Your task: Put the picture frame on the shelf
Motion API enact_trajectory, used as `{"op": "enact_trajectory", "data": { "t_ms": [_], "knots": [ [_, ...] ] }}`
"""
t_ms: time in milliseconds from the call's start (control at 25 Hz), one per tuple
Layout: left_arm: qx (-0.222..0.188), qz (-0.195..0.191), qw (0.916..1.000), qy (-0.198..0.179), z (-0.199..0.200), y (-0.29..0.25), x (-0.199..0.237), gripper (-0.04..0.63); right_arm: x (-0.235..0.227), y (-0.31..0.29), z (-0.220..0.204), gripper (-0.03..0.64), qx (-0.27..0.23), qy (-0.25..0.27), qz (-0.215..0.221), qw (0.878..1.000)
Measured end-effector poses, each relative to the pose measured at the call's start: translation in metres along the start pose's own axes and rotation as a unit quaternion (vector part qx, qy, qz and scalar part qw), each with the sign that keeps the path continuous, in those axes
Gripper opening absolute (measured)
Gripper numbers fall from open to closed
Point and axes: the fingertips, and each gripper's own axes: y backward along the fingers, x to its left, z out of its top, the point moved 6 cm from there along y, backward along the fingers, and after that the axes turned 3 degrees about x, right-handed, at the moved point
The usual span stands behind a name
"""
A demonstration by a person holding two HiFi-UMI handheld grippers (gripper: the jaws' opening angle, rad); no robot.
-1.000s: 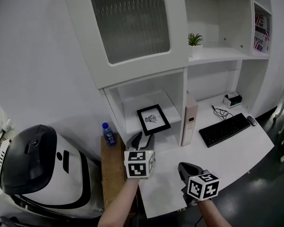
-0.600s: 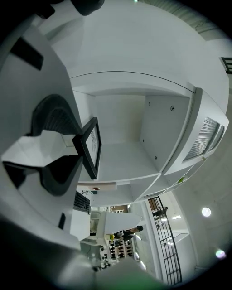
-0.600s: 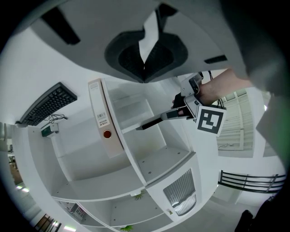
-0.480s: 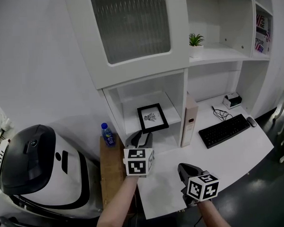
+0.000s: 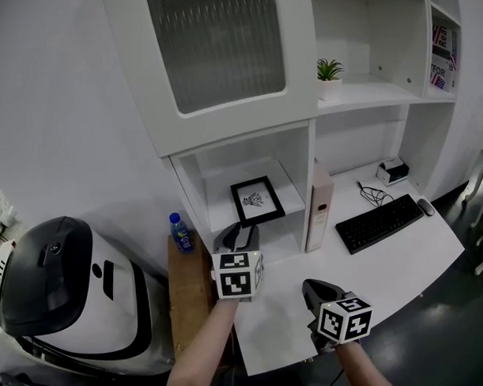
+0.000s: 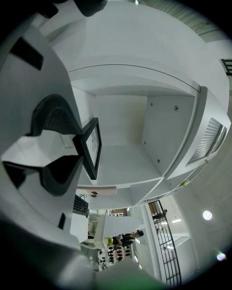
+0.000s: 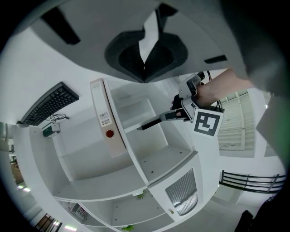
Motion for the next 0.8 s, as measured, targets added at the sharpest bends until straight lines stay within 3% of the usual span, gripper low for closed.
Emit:
{"op": "enact_trajectory", "data": {
  "t_ms": [400,800],
  "knots": [
    [0.008,0.020,0.9998,-0.004,-0.002,-0.002,-0.005,0.144,-0.001,0.004,-0.002,0.000,-0.002,-0.002,-0.001,1.000],
    [0.000,-0.001,1.0000,0.008,-0.010,0.039,-0.015,0.136,0.008,0.020,-0.002,0.000,-0.012,0.010,-0.003,1.000]
  ]
}}
